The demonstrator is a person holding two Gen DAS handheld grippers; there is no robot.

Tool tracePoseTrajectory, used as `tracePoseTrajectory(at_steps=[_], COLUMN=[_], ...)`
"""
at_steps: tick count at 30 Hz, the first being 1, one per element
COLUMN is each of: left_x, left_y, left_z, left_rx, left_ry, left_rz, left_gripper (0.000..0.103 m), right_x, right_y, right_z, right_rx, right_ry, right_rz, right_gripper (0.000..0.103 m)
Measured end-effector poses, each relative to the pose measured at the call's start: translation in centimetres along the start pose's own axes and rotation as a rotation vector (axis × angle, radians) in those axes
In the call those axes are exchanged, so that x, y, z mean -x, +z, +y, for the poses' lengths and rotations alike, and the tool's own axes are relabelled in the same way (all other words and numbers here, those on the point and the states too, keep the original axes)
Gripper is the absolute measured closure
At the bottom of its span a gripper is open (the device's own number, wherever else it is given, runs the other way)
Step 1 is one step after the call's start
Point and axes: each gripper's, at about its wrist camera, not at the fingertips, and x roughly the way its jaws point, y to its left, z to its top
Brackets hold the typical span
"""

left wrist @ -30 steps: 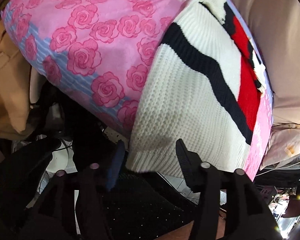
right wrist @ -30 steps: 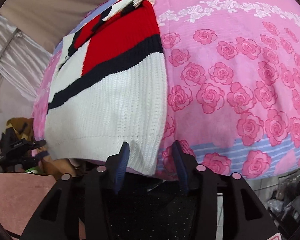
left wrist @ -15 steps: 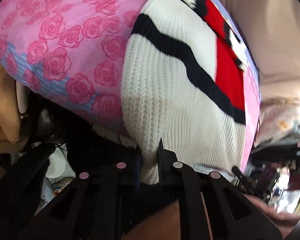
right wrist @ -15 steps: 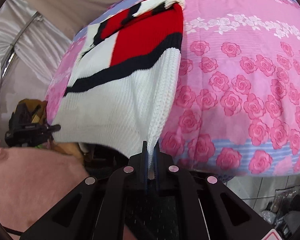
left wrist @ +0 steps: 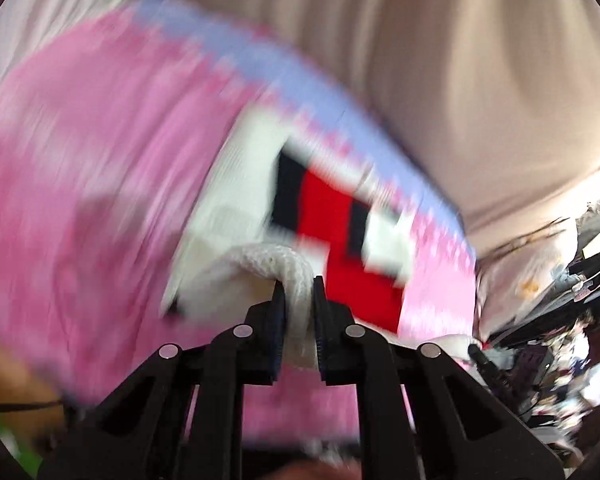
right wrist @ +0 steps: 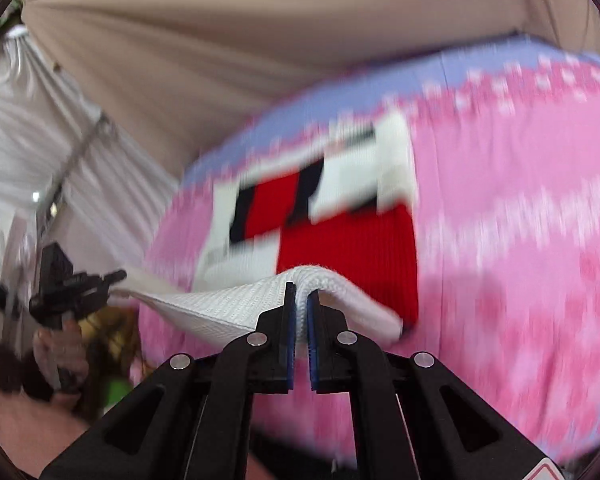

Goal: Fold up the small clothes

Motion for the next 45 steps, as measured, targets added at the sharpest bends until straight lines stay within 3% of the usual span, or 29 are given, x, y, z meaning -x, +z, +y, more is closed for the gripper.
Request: tracePoseTrajectory(at_steps=[3, 5, 7, 9, 11, 12, 13, 17, 21, 23, 24, 25, 28, 31, 33, 37, 38, 41, 42, 43, 45], left_x=[-4.1, -7.9, -12.9, -15.5, -15.2, -15.1, -15.0, -17.1, -21.2, -22.7, -23.0, -23.1, -21.2, -18.2, -17.8, -21.9, -22.6, -20.0, -18.8, -17.4, -15.5], left_y=[6.5, 10.5, 13.6, 14.6, 13.9, 13.3, 12.4, 10.6, 11.1, 11.0, 11.0, 11.1, 11.7, 12.9, 13.6, 14.0, 13.7, 12.5, 12.0, 11.3, 9.6], left_z=[-4.1, -5.1, -4.0, -2.8, -1.6, -1.5, -1.2, -0.1, 0.4, 0.6, 0.5, 0.6, 0.8, 0.9, 1.1, 2.9, 3.2, 2.0, 1.7, 1.4, 1.6], left_rx=[-0.122, -0.105, -0.055, -0.007, 0.005, -0.003, -0.018, -0.059, -0.066, -0.063, -0.067, -0.070, -0.031, 0.002, 0.016, 0.019, 0.022, -0.009, -0.019, -0.021, -0.008], left_ry=[0.084, 0.178, 0.286, 0.330, 0.317, 0.327, 0.354, 0.387, 0.406, 0.404, 0.390, 0.367, 0.304, 0.264, 0.278, 0.387, 0.406, 0.383, 0.380, 0.375, 0.365], left_rz=[-0.126, -0.210, -0.182, -0.139, -0.147, -0.147, -0.139, -0.087, -0.006, 0.013, 0.015, 0.022, -0.023, -0.090, -0.107, -0.029, -0.012, -0.080, -0.099, -0.107, -0.108], left_gripper=[0.092, 0.088, 0.082, 0.082, 0.076, 0.071, 0.058, 0.055, 0.053, 0.059, 0.067, 0.087, 0.090, 0.091, 0.091, 0.087, 0.087, 0.086, 0.085, 0.081, 0.074], right_x=[-5.1, -9.6, -12.7, -13.5, -12.3, -11.6, -11.4, -14.1, -16.8, -18.6, -19.4, -20.0, -18.9, -17.1, -17.7, -23.9, -24.0, -19.9, -18.3, -16.6, -14.2], right_y=[6.9, 10.2, 11.6, 11.8, 10.4, 9.4, 8.4, 7.0, 8.2, 8.5, 8.6, 8.7, 9.2, 10.9, 11.8, 11.2, 11.0, 10.5, 10.0, 9.1, 6.7], right_z=[-0.5, -2.5, -4.2, -4.9, -5.2, -5.1, -5.3, -6.6, -7.1, -7.5, -7.7, -7.9, -6.7, -4.1, -3.4, -6.4, -7.0, -5.8, -5.3, -4.9, -5.0], right_rx=[0.024, -0.022, -0.061, -0.086, -0.112, -0.119, -0.113, -0.074, -0.078, -0.080, -0.083, -0.087, -0.085, -0.026, -0.004, 0.003, -0.021, -0.033, -0.024, -0.024, -0.038], right_ry=[-0.073, -0.133, -0.222, -0.286, -0.262, -0.263, -0.270, -0.322, -0.333, -0.346, -0.333, -0.330, -0.279, -0.242, -0.240, -0.392, -0.386, -0.349, -0.347, -0.342, -0.341], right_rz=[-0.114, -0.125, -0.104, -0.104, -0.148, -0.163, -0.160, -0.056, -0.030, 0.003, 0.026, 0.051, 0.013, -0.058, -0.059, 0.096, 0.109, 0.007, -0.011, -0.021, -0.012], right_gripper=[0.097, 0.092, 0.086, 0.086, 0.072, 0.049, 0.042, 0.042, 0.042, 0.044, 0.060, 0.087, 0.089, 0.089, 0.089, 0.083, 0.083, 0.080, 0.072, 0.058, 0.048])
